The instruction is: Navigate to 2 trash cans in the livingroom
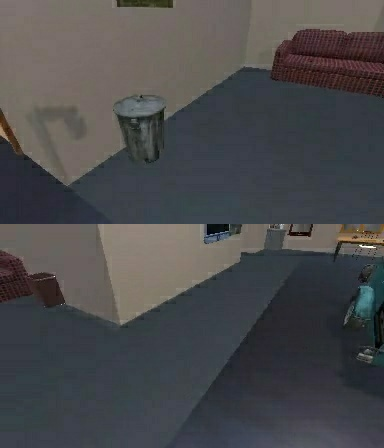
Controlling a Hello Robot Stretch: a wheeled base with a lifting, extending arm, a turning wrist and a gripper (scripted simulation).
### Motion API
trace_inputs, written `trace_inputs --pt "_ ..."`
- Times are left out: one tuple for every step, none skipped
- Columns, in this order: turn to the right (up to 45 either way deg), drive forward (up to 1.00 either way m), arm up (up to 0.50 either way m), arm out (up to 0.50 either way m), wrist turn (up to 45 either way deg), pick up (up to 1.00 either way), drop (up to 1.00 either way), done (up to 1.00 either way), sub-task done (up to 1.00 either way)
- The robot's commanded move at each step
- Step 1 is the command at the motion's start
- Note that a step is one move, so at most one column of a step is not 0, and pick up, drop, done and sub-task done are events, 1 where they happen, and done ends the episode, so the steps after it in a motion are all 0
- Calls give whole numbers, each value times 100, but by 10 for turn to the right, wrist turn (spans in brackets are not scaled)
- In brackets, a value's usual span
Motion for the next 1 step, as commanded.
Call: trace_inputs --pt "30 0 0 0 0 0 0 0 0"
